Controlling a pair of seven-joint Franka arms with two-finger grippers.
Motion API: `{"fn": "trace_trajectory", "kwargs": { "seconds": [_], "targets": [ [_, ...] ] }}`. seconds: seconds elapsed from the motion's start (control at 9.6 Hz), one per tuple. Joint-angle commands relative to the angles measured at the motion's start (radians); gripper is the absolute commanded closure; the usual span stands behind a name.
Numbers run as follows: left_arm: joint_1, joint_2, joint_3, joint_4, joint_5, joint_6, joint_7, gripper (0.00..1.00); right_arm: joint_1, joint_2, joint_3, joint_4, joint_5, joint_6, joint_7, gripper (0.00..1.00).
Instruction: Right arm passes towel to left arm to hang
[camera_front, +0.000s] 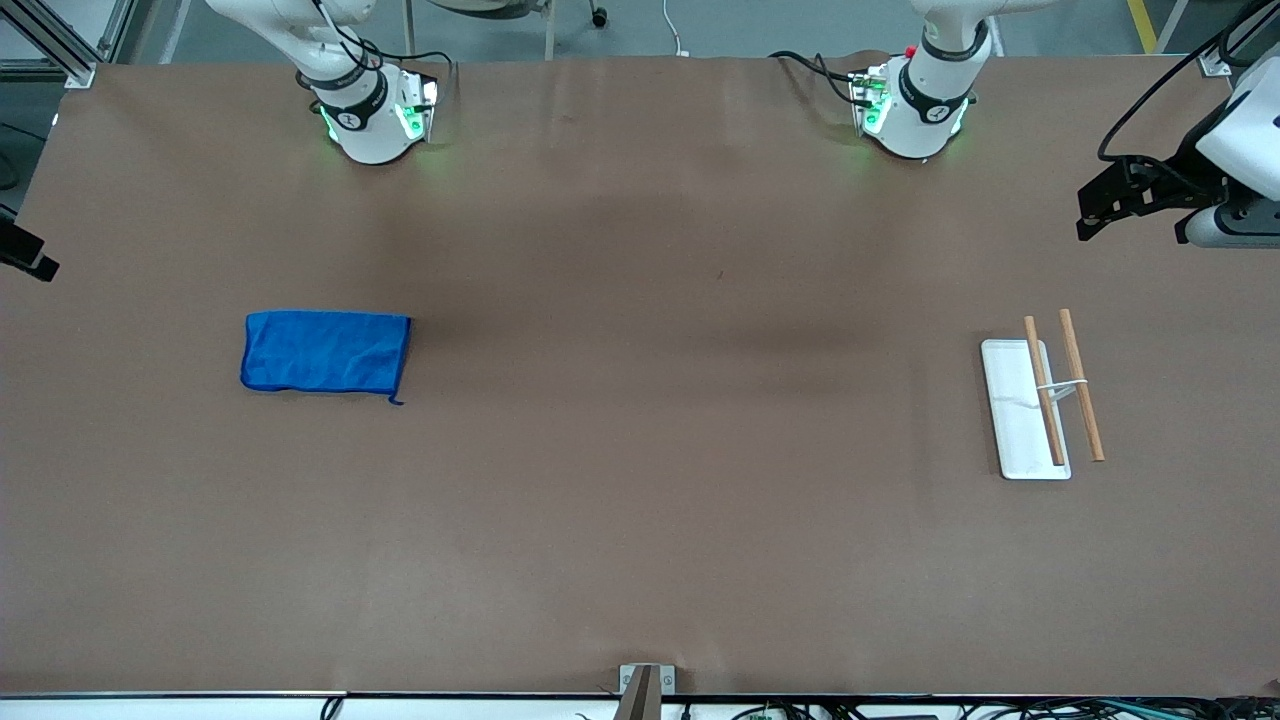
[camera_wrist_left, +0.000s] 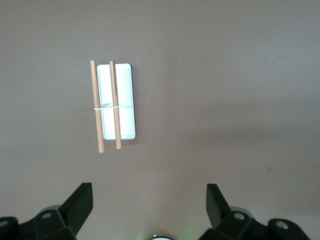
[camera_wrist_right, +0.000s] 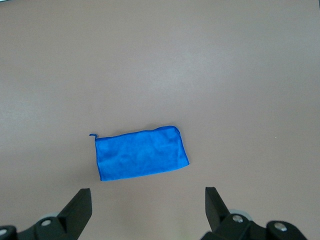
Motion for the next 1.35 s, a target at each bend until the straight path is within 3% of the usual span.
{"fn": "trace_trajectory", "kwargs": {
  "seconds": [0.0,1.25],
  "targets": [
    [0.001,0.017,-0.006,-0.008,0.005,0.002,0.0,0.0,-0.001,-0.012,0.005,-0.011,0.005,-0.003,-0.001,0.0],
    [0.008,0.029,-0.006,-0.001,-0.013,0.004,0.0,0.0,-0.004,-0.014,0.003,-0.012,0.019,-0.004,-0.001,0.0]
  ]
}}
